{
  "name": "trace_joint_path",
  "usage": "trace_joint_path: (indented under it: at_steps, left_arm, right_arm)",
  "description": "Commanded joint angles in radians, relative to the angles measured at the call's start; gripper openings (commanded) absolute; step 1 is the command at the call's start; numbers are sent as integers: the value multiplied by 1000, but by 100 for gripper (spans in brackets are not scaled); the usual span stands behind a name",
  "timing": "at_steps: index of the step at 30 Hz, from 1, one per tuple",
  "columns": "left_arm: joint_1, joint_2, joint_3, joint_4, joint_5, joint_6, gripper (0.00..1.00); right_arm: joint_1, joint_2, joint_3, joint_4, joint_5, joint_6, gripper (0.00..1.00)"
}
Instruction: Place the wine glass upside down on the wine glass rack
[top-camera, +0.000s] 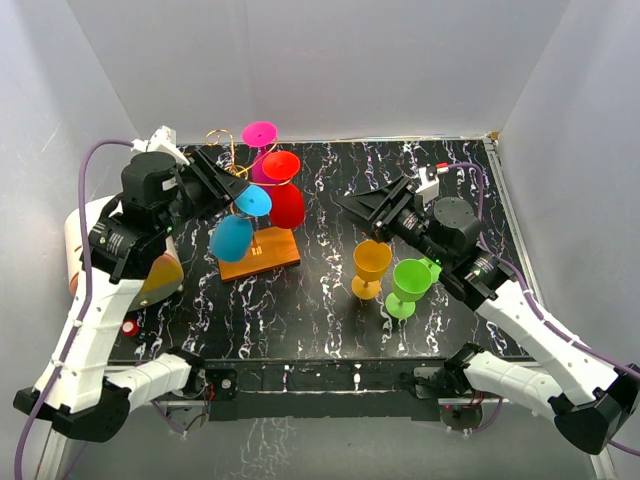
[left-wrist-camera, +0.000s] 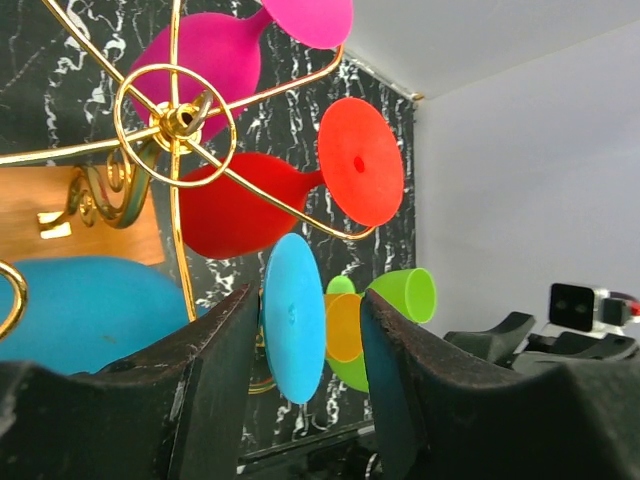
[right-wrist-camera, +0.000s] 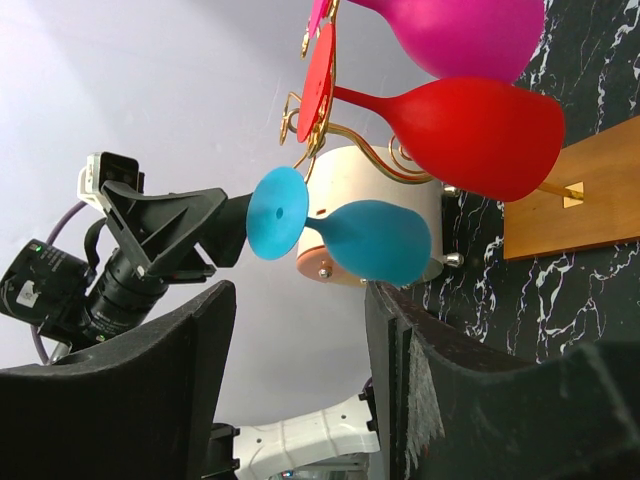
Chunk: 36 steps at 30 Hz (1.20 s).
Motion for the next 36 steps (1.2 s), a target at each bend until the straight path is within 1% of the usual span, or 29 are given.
trace_joint_path:
  at_steps: [1, 4, 6, 9, 14, 16, 17, 20, 23, 26, 29, 32, 34, 36]
  left_arm:
    - [3, 27, 55, -85, 8, 107, 44]
    - [3, 30, 57, -89, 6, 131, 44]
    - [3, 32, 57, -91, 6, 144, 40]
    - [3, 39, 66, -109, -13, 172, 39]
    - [3, 40, 104, -136, -62, 217, 41]
    - [3, 47, 149, -167, -85, 251, 44]
    - [3, 53, 177, -187, -97, 275, 47]
    - [3, 63, 237, -226, -92, 359, 57]
    - [3, 37, 251, -218, -12, 448, 67]
    - [3, -10, 219, -170, 100, 518, 75]
    - [3, -78, 136, -73, 157, 542, 79]
    - [3, -146, 36, 34, 188, 538, 80]
    - [3, -182, -8, 95, 201, 530, 80]
    - [3, -208, -36, 140, 209, 531, 80]
  right_arm:
    - [-6, -9, -4, 43, 8, -4, 53]
    - [-6, -9, -4, 44, 8, -3, 53]
    - [-5, -10, -3, 43, 9, -3, 53]
    - [-6, -13, -1, 40, 12, -4, 53]
    - [-5, -19, 1, 20, 25, -21, 53]
    - [-5, -16, 11, -9, 36, -61, 53]
    - [-5, -11, 21, -38, 44, -101, 53]
    - [-5, 35, 90, -208, 88, -251, 53]
    - [-6, 103, 186, -402, 124, -414, 53]
    - [-5, 164, 268, -566, 143, -548, 53]
    - [-3, 198, 317, -671, 179, -618, 53]
    - [4, 221, 343, -738, 217, -658, 52]
    - [28, 256, 361, -787, 267, -669, 51]
    - [78, 299, 371, -825, 331, -673, 51]
